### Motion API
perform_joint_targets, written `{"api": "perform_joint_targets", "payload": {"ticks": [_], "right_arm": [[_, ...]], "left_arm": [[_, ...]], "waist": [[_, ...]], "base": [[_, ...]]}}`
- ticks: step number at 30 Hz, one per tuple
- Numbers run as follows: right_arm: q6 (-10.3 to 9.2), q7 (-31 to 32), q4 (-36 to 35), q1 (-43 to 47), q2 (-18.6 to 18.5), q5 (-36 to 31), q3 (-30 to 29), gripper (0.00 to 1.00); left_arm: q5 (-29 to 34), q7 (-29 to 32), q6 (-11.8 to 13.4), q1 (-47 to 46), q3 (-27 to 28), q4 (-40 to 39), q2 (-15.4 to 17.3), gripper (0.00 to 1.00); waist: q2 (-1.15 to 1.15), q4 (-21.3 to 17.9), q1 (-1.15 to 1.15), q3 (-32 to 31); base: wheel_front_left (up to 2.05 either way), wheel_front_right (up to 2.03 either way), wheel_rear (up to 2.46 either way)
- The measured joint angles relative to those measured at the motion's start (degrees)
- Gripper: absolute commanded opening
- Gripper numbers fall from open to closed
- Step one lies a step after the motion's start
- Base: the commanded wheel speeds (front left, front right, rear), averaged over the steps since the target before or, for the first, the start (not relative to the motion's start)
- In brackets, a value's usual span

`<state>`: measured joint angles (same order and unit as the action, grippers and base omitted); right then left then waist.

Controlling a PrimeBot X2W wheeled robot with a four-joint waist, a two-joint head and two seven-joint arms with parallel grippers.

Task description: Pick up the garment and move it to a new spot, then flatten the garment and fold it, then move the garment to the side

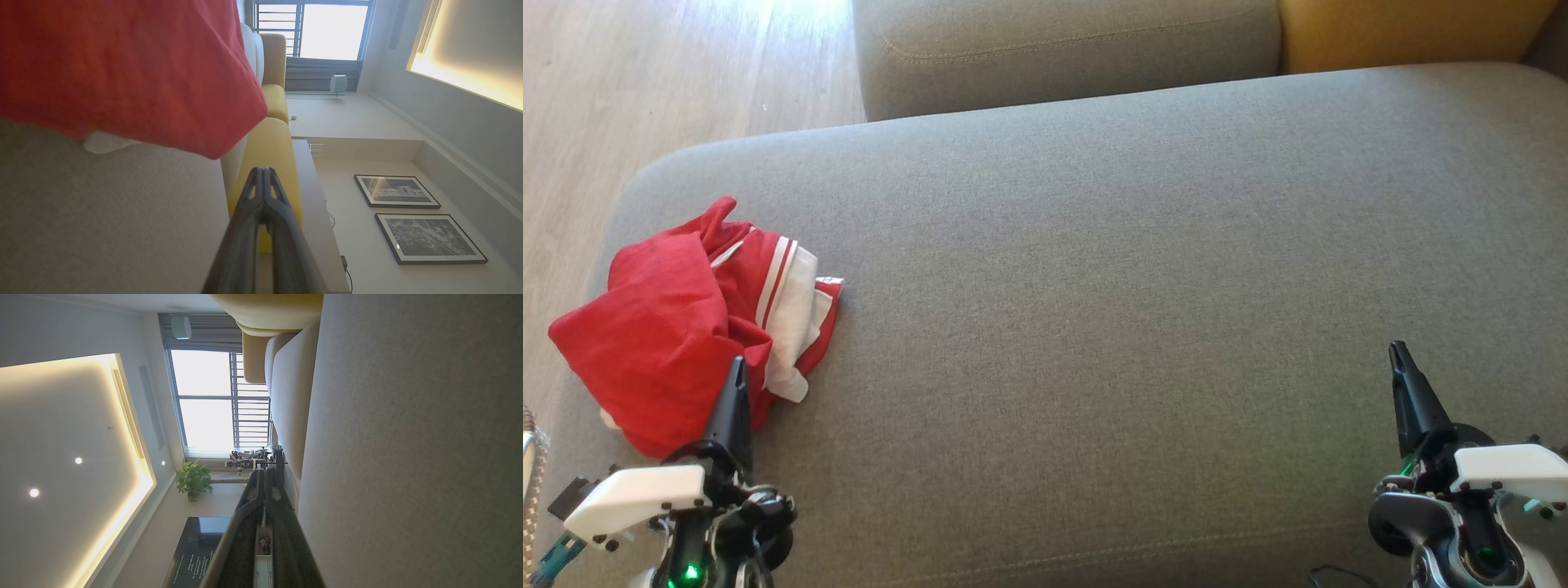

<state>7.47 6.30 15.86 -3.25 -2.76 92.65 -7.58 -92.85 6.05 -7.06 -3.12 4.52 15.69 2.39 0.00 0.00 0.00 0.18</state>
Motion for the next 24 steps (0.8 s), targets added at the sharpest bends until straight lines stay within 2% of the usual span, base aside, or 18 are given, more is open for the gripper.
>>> {"api": "perform_joint_targets", "payload": {"ticks": [23, 24], "right_arm": [[0.0, 0.0, 0.0, 0.0, 0.0, 0.0, 0.0, 0.0], [0.0, 0.0, 0.02, 0.01, 0.0, 0.0, 0.0, 1.0]], "left_arm": [[0.0, 0.0, 0.0, 0.0, 0.0, 0.0, 0.0, 0.0], [0.0, 0.0, 0.0, 0.0, -0.01, 0.02, -0.01, 1.0]], "waist": [[0.0, 0.0, 0.0, 0.0], [0.0, 0.0, 0.0, 0.0]], "base": [[0.0, 0.0, 0.0], [0.0, 0.0, 0.0]]}}
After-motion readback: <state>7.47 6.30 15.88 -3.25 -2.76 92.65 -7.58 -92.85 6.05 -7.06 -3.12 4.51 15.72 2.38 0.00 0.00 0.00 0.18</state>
